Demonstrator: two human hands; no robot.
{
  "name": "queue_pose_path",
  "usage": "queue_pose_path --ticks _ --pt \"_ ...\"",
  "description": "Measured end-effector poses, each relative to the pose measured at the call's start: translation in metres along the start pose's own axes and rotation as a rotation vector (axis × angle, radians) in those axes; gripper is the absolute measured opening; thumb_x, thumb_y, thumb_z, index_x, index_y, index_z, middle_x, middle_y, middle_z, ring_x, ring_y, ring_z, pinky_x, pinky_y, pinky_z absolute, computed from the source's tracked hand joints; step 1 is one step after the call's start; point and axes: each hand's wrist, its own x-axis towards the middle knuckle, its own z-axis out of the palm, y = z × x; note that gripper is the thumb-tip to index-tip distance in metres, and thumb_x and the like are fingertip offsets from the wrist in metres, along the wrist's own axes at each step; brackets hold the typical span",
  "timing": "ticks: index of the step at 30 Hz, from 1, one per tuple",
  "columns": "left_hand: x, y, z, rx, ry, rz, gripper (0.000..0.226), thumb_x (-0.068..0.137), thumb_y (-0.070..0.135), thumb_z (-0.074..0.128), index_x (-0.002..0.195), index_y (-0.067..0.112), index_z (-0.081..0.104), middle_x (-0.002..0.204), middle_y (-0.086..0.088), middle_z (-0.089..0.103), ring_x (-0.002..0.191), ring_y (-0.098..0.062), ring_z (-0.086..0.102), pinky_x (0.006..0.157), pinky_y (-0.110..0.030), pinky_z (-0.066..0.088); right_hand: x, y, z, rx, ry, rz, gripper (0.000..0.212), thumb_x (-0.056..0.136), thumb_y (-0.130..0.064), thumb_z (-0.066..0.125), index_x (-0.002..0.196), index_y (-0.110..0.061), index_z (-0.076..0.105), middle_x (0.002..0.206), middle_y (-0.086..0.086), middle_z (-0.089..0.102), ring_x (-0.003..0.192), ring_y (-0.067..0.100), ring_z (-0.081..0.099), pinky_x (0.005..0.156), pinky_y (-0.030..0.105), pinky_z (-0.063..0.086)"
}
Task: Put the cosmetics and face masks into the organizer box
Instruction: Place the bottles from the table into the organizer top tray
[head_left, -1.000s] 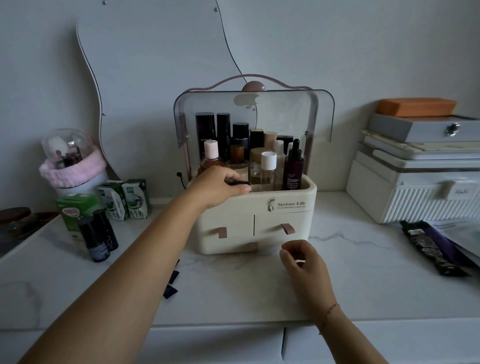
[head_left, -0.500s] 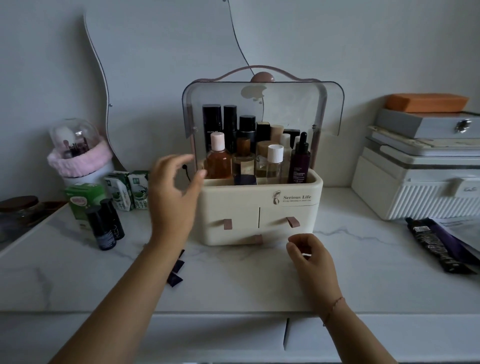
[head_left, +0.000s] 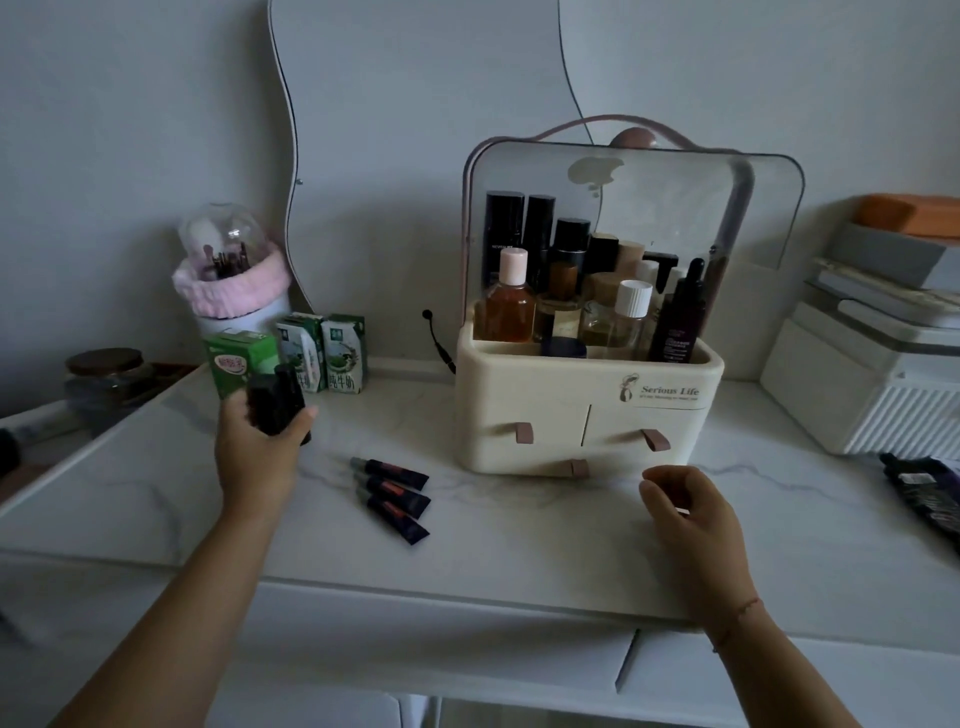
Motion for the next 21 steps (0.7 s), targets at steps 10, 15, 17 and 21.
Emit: queue_pose_path --ticks 10,15,17,21 --pt "0.016 -0.009 0.018 0.028 -0.016 -0.146 0.026 0.071 0.024 0.079 0.086 0.011 0.064 0.087 -0.014 0.066 0.086 -0.035 0.066 0.067 -0.033 0.045 0.0 -0.001 0.002 -0.016 0.018 0.02 0.006 0.087 -0.014 0.061 0.09 -0.019 0.063 0.088 -0.007 0.066 0.081 0.003 0.06 0.061 0.011 0.04" --pt "-0.025 0.053 0.01 -0.082 -0.187 0.053 0.019 0.072 0.032 0.078 0.077 0.021 0.063 0.071 0.006 0.066 0.066 -0.008 0.066 0.051 -0.017 0.044 -0.009 -0.019 0.0 -0.021 0.044 -0.036 0.011 0.087 -0.008 0.06 0.088 -0.018 0.063 0.087 -0.005 0.066 0.085 0.013 0.062 0.068 0.02 0.047" --pt "-0.045 0.093 0.01 -0.156 -0.301 0.157 0.017 0.07 0.032 0.079 0.071 0.03 0.062 0.061 0.014 0.065 0.06 0.005 0.063 0.046 -0.006 0.041 -0.016 -0.043 0.0 -0.04 0.029 -0.199 0.014 0.086 -0.007 0.062 0.087 -0.021 0.063 0.088 -0.009 0.067 0.081 0.006 0.062 0.072 0.019 0.051" --pt "-0.062 0.165 0.02 -0.231 -0.512 0.269 0.02 0.064 0.037 0.08 0.07 0.034 0.061 0.065 0.019 0.067 0.064 0.005 0.063 0.05 -0.009 0.047 -0.005 -0.122 0.003 0.025 -0.194 -0.501 0.018 0.083 -0.032 0.061 0.101 -0.032 0.059 0.097 -0.016 0.063 0.087 0.001 0.062 0.072 0.01 0.05"
